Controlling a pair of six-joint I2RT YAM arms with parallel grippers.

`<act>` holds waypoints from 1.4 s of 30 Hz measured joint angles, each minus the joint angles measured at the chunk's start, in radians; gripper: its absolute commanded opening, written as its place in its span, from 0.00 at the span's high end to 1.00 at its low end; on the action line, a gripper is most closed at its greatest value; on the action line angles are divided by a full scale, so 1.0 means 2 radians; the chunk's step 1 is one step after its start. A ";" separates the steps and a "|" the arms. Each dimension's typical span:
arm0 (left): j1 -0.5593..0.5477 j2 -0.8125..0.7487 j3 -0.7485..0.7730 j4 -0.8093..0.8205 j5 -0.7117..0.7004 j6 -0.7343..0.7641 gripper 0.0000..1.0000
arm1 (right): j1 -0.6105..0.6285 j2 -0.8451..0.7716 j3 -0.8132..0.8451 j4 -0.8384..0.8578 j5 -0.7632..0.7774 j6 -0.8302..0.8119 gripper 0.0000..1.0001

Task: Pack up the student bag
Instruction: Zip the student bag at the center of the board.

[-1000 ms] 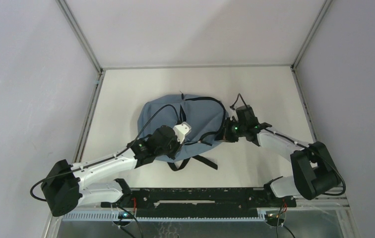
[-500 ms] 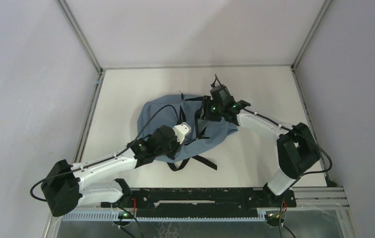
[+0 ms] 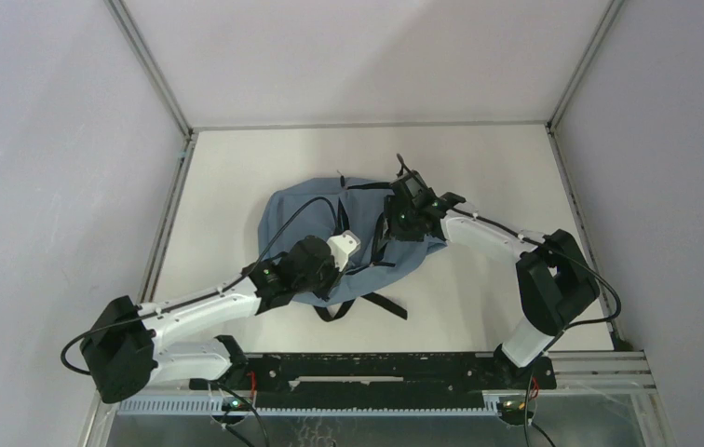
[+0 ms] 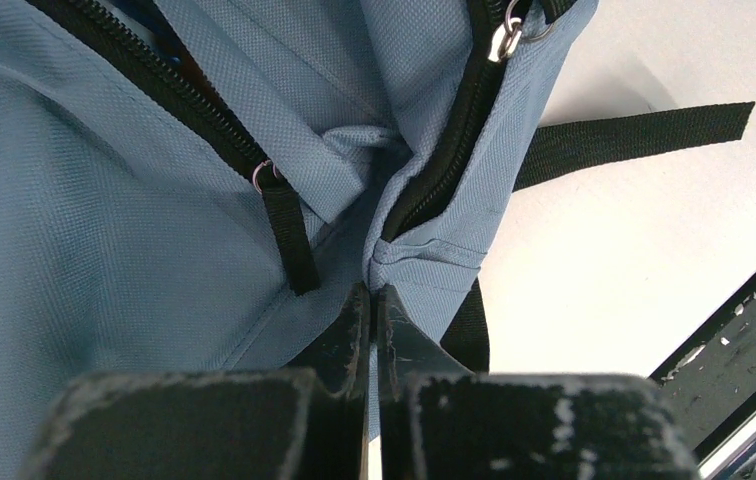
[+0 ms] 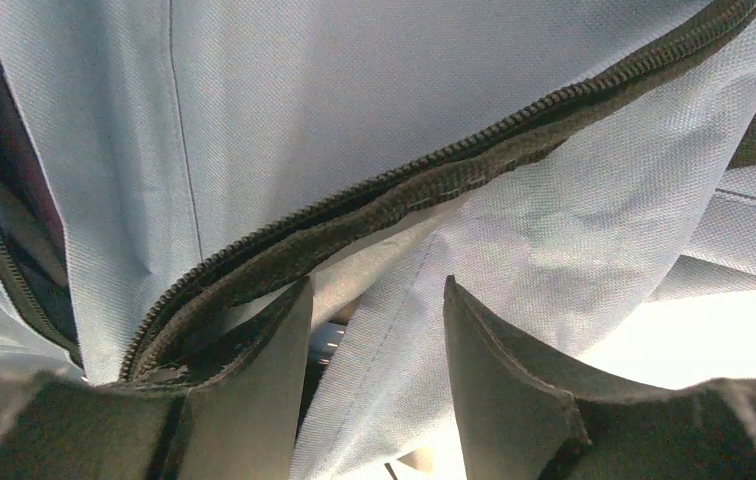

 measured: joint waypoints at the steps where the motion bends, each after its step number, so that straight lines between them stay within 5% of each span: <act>1: 0.000 0.001 0.000 0.000 0.000 0.000 1.00 | 0.000 0.000 0.000 -0.002 0.000 -0.002 0.41; 8: 0.000 0.007 0.000 0.000 0.002 0.000 1.00 | 0.002 0.020 0.000 -0.017 0.000 -0.017 0.45; 21: 0.000 0.011 0.000 0.002 0.002 0.000 1.00 | -0.005 -0.019 -0.005 -0.078 0.044 -0.037 1.00; 34: 0.000 0.024 0.000 0.002 0.004 0.000 1.00 | 0.004 -0.077 -0.054 -0.088 0.056 -0.028 1.00; 42: 0.000 0.031 0.005 0.005 0.009 -0.001 1.00 | 0.013 -0.214 -0.078 -0.084 0.108 0.000 1.00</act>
